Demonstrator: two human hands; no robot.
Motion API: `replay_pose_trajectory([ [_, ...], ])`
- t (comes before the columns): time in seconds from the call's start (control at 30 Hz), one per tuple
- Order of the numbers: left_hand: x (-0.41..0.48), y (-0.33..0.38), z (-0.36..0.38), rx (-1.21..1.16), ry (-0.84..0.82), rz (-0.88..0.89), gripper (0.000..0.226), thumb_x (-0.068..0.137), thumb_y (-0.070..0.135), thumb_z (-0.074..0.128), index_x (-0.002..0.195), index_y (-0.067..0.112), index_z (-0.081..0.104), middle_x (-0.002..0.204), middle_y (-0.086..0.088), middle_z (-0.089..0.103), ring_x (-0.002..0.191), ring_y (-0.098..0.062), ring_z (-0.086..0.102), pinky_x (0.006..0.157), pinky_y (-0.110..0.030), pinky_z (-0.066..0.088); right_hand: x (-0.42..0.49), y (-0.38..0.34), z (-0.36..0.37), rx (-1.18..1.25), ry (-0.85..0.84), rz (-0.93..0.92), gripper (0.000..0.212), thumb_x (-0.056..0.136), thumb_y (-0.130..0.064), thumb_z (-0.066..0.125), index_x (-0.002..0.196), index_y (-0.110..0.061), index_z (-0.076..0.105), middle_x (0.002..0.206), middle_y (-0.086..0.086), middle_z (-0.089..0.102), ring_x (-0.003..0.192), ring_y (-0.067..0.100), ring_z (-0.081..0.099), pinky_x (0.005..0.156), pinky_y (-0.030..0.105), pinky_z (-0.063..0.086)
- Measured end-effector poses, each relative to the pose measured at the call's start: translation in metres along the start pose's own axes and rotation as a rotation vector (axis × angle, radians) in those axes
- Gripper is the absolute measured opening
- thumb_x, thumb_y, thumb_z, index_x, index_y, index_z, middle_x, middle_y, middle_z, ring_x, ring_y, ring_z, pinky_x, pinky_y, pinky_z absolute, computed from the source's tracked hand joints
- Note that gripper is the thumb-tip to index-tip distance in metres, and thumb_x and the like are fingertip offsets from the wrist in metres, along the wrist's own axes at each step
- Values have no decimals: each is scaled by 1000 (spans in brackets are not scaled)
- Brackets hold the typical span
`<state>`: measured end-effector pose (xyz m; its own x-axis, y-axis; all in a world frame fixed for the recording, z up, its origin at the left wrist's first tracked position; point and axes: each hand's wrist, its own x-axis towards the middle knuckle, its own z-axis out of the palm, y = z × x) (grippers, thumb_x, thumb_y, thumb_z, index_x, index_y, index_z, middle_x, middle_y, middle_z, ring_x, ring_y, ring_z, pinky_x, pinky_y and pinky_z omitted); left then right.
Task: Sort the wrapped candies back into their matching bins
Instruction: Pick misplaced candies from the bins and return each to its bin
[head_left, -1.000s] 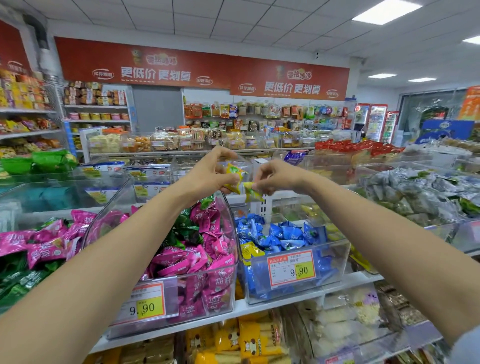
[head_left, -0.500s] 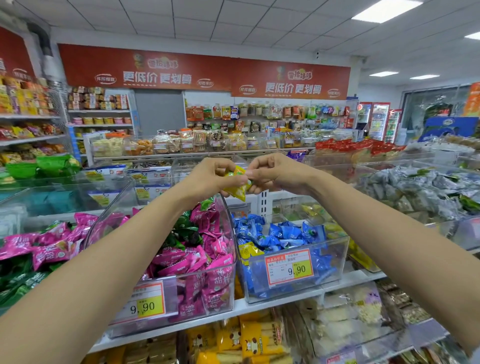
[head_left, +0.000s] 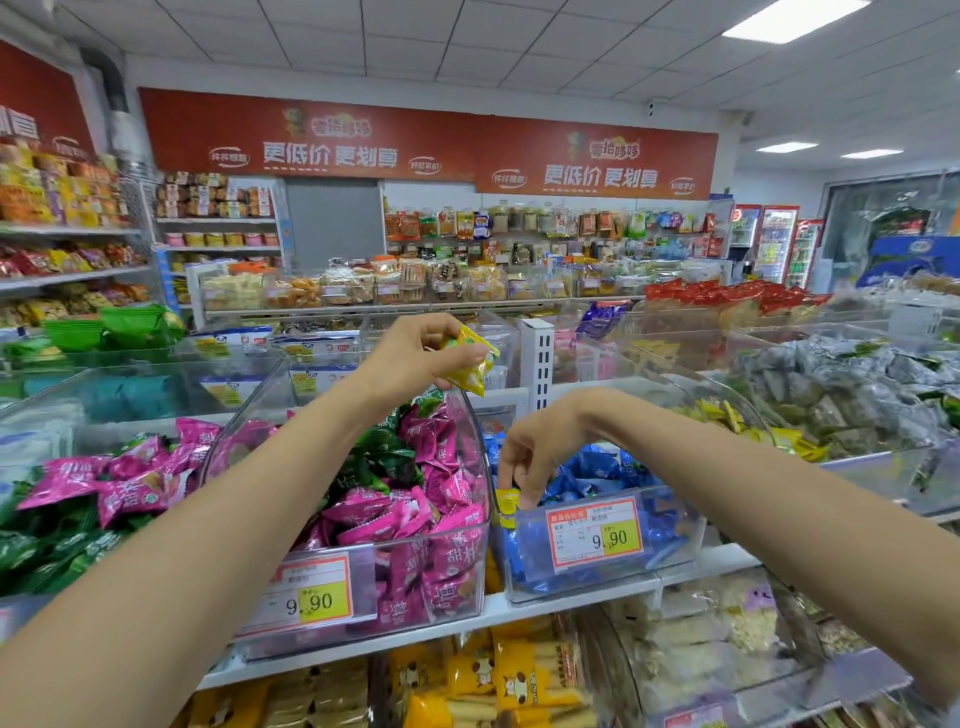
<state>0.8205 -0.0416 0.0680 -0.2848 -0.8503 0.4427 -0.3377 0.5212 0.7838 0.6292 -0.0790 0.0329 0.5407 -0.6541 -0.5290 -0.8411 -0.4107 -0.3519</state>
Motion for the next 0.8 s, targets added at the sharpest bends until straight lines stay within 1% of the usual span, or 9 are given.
replay_pose_trajectory([
  [0.07, -3, 1, -1, 4, -10, 6, 28, 89, 28, 68, 99, 3, 67, 87, -10, 73, 76, -16, 70, 69, -26, 53, -3, 0, 0, -13, -4, -36, 17, 85, -8, 71, 84, -17, 56, 71, -3, 57, 68, 13, 52, 70, 26, 43],
  [0.13, -6, 2, -2, -10, -7, 3, 26, 88, 28, 69, 98, 4, 67, 84, -7, 73, 75, -16, 70, 69, -26, 52, -11, 0, -1, 6, 72, -104, 24, 82, -13, 76, 79, -17, 52, 76, 4, 54, 73, 19, 49, 71, 31, 41],
  [0.27, -13, 8, -1, -19, -16, 13, 25, 90, 27, 67, 100, 4, 66, 80, 0, 70, 72, -10, 69, 67, -23, 52, -36, -3, -8, 212, 280, -212, 26, 82, -15, 75, 86, -15, 50, 73, 7, 51, 64, 14, 51, 60, 24, 43],
  [0.33, -15, 11, 1, -10, -9, 30, 27, 91, 27, 65, 102, 3, 64, 83, -2, 67, 69, -8, 65, 64, -21, 51, -52, -4, -10, 270, 410, -241, 19, 84, -18, 73, 93, -14, 58, 81, 8, 63, 69, 12, 59, 62, 23, 46],
  [0.43, -15, 14, 7, -3, -6, 45, 31, 94, 28, 61, 106, 0, 60, 91, -13, 61, 76, -15, 60, 61, -19, 50, -82, -4, -13, 324, 632, -275, 19, 88, -22, 68, 102, -10, 64, 92, 4, 71, 77, 11, 62, 65, 21, 49],
  [0.53, -11, 22, 19, -26, -36, 68, 31, 95, 27, 60, 105, -2, 56, 91, -14, 59, 79, -19, 60, 60, -22, 49, -120, 5, -10, 414, 890, -292, 18, 91, -21, 65, 100, -6, 63, 90, 7, 69, 76, 9, 62, 63, 19, 49],
  [0.63, -2, 33, 36, -21, -90, 87, 27, 95, 27, 60, 106, 2, 59, 90, -9, 63, 75, -14, 62, 59, -22, 51, -153, 28, -3, 511, 1085, -265, 13, 92, -20, 64, 97, -8, 64, 82, 3, 69, 65, 3, 61, 55, 15, 45],
  [0.7, 4, 44, 52, -10, -127, 103, 27, 96, 27, 59, 106, 3, 60, 91, -11, 63, 72, -13, 61, 57, -21, 50, -169, 52, 4, 562, 1153, -219, 11, 89, -25, 68, 91, -15, 65, 79, 0, 70, 66, 7, 62, 59, 22, 47],
  [0.8, 9, 62, 82, -9, -166, 125, 23, 96, 26, 59, 102, 4, 59, 85, -9, 64, 66, -9, 61, 55, -20, 49, -187, 97, 15, 636, 1247, -106, 39, 78, -32, 75, 107, -11, 60, 88, 7, 69, 72, 19, 64, 59, 26, 46],
])
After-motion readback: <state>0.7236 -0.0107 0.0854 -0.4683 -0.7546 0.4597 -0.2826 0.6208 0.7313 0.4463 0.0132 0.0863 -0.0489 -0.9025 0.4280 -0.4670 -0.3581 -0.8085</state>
